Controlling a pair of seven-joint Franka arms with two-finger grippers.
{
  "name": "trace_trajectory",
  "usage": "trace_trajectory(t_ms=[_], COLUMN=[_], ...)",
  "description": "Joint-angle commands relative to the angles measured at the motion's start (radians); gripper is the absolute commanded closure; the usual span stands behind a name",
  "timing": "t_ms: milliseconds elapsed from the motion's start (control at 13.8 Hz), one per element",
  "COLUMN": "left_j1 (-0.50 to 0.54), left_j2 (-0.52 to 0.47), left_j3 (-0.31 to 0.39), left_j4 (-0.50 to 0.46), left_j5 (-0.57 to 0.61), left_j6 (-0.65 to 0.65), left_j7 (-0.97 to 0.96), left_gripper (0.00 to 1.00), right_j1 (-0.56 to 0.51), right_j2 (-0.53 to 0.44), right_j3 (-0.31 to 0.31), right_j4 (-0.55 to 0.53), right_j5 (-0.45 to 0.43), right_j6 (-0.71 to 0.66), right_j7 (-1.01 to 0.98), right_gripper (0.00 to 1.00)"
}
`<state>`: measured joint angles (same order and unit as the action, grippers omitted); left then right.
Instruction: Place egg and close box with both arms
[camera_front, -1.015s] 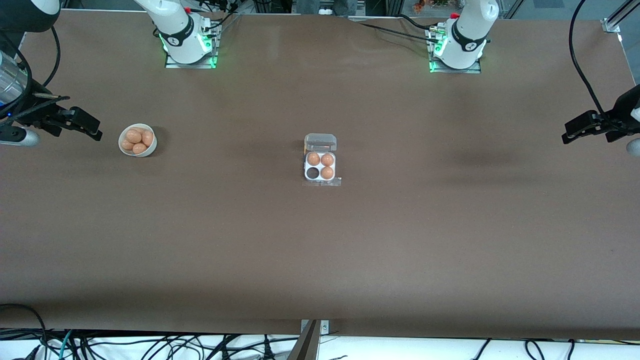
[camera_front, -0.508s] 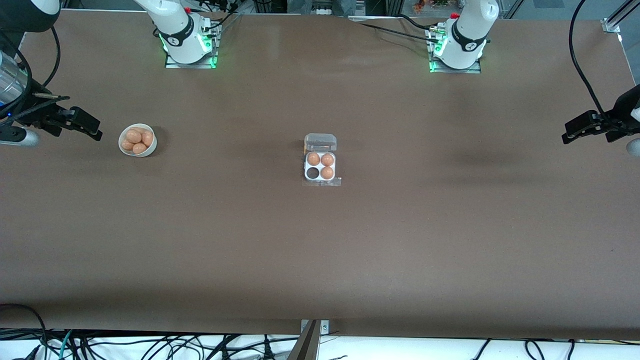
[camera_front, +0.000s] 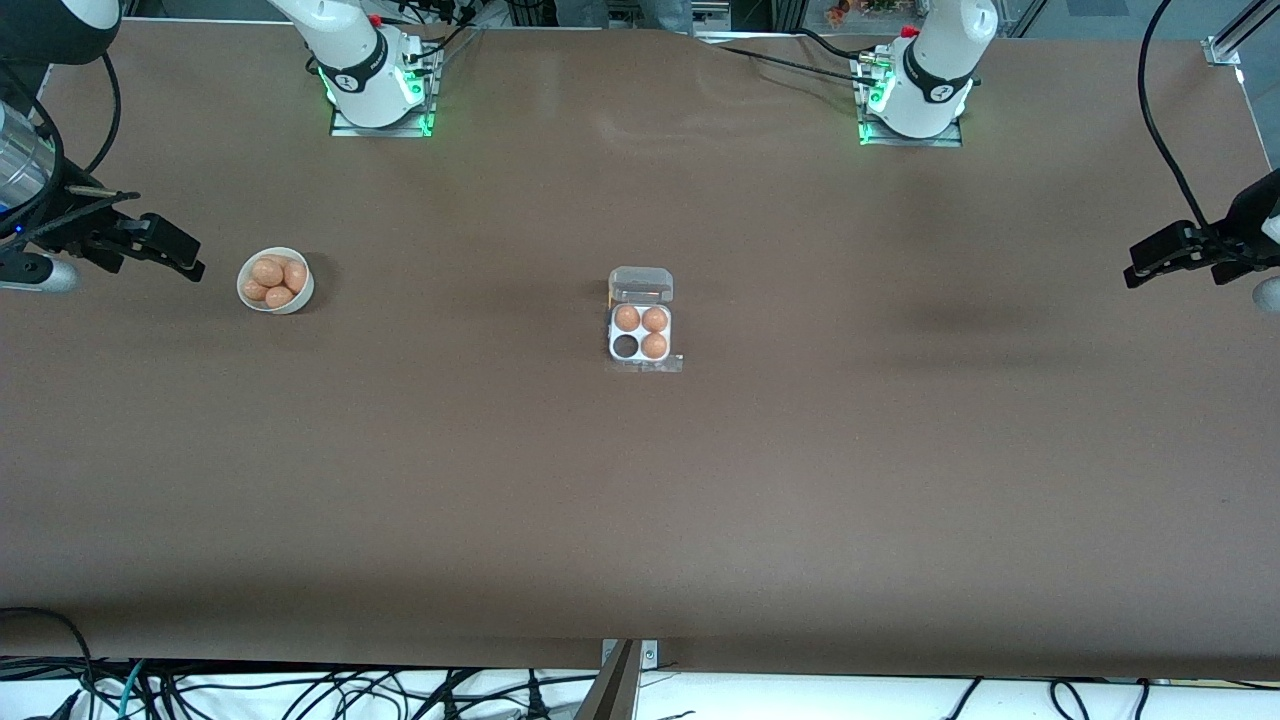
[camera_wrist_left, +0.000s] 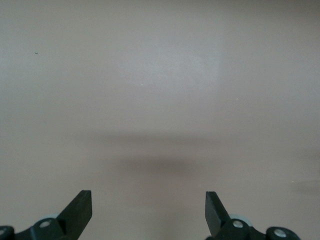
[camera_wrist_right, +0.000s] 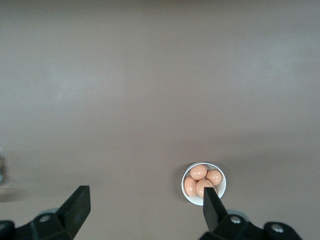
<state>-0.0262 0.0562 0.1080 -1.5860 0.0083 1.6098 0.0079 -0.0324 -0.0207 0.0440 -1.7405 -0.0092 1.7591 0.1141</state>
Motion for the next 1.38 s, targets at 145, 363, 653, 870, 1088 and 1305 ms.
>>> trace_trajectory(t_ms=[145,363,653,870,1088,1305], left_j1=[0.006,0.006,0.006,0.006,0.006,0.006], left_j2=[0.014,0.014,0.014,0.014,0.014,0.014], left_j3=[-0.004,-0.004,-0.004,-0.004,-0.004,-0.004], left_j4=[0.032,0.032,0.034,0.034,0.034,0.034], left_j5=[0.013,0.013,0.013,0.013,0.013,0.013], left_j6=[-0.011,-0.011,-0.013,-0.011,-0.011,-0.011], left_j7=[0.003,0.003,0.004,0.004,0.004,0.004], left_gripper=[0.0,0.0,0.0,0.0,0.0,0.0], right_j1=[-0.012,-0.012,-0.014,-0.012,-0.015,-0.018], right_j2=[-0.012,-0.012,0.002,0.06,0.099,0.148], right_j3=[0.013,0.013,0.013,0.013,0.011,0.005], right_j4=[-0.004,-0.004,-0.007,-0.004,-0.005,-0.049], right_j5=[-0.005,-0.005,-0.003,-0.012,-0.018,-0.025], right_j6=[-0.009,-0.009,-0.007,-0.029,-0.066,-0.012], right_j7=[-0.008,-0.008,-0.01,-0.017,-0.056,-0.045], right_gripper=[0.0,0.0,0.0,0.0,0.0,0.0])
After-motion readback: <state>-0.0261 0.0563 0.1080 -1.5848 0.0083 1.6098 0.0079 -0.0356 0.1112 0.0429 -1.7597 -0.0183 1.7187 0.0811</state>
